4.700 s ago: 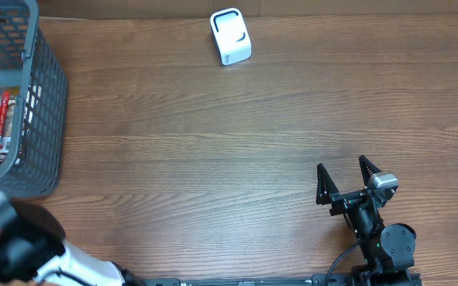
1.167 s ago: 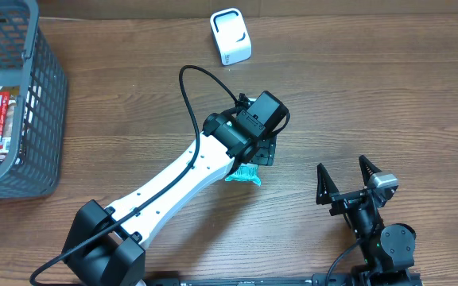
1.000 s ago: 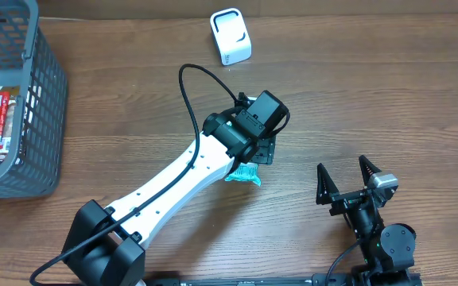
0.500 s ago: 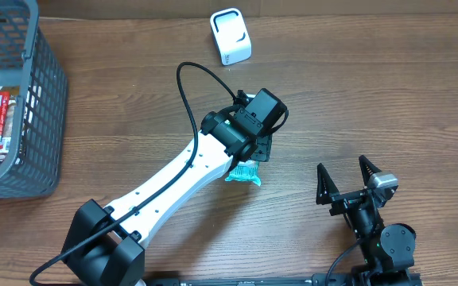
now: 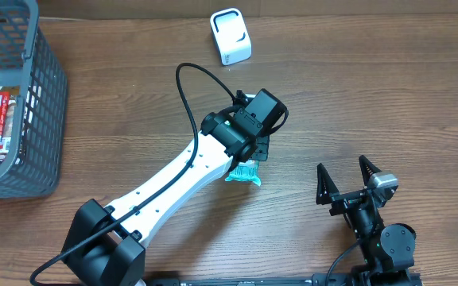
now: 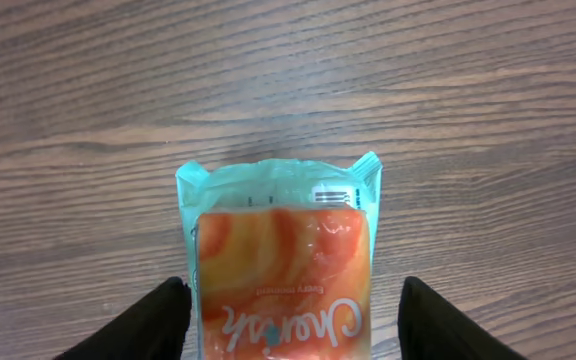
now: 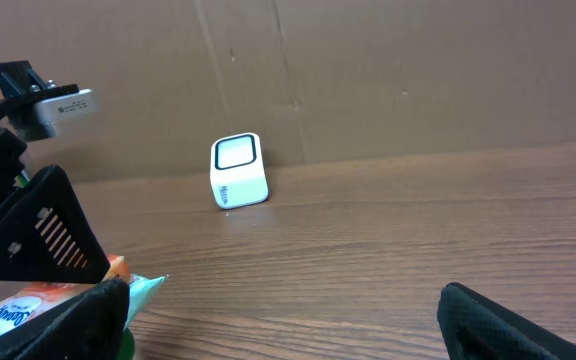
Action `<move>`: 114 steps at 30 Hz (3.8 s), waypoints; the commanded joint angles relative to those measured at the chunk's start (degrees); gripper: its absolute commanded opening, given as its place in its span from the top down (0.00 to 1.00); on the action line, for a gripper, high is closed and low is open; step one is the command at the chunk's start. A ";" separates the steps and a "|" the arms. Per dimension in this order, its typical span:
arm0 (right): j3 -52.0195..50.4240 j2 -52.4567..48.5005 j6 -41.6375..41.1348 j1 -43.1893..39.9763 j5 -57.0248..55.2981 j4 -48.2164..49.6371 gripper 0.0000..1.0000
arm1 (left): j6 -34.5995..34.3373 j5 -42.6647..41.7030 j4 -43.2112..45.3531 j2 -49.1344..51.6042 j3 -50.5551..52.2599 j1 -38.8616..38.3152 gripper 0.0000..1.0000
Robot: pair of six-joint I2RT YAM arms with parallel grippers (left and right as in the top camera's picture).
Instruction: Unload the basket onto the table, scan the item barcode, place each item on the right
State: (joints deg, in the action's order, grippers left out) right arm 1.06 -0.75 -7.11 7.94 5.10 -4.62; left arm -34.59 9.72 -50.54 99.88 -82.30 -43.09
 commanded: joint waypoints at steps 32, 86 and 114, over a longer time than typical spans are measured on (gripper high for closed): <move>-0.61 0.26 -0.17 -0.09 -0.52 0.20 0.00 | 10.64 1.33 -1.60 0.09 0.57 0.83 0.48; -0.61 0.26 -0.17 -0.09 -0.52 0.20 0.00 | 6.25 5.60 -4.83 0.24 0.20 -3.06 0.67; -0.61 0.26 -0.17 -0.09 -0.52 0.20 0.00 | 2.23 5.33 -7.54 2.05 0.20 -3.06 0.96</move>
State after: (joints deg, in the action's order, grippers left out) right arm 1.06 -0.75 -7.07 7.94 5.08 -4.60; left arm -31.62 15.22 -57.87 100.71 -82.63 -45.78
